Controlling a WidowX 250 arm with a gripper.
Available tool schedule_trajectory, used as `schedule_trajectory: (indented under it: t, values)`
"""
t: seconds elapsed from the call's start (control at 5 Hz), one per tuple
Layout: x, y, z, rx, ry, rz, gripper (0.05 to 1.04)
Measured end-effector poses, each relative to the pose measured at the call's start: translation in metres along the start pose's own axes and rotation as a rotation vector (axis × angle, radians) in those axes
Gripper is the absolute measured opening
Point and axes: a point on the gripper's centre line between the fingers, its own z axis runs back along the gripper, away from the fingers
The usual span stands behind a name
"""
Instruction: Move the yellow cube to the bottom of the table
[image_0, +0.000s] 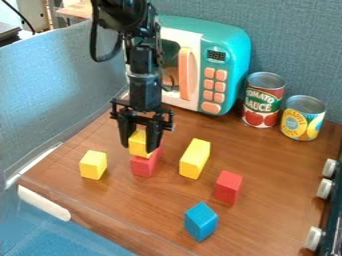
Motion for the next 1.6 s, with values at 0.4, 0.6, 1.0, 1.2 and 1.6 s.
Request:
schedule_trajectory:
  t: [0.4, 0.6, 1.0, 1.2, 1.6]
  values:
    - [-0.03, -0.033, 0.012, -0.009, -0.01, -0.231, 0.6]
    - [-0.035, -0.038, 0.0, 0.022, -0.011, -0.366, 0.599]
    - [-0.045, -0.048, -0.013, 0.025, -0.011, -0.458, 0.6]
    - [-0.051, -0.05, -0.017, 0.01, 0.005, -0.458, 0.599]
    - [-0.058, -0.046, -0.019, 0.028, 0.052, -0.417, 0.6]
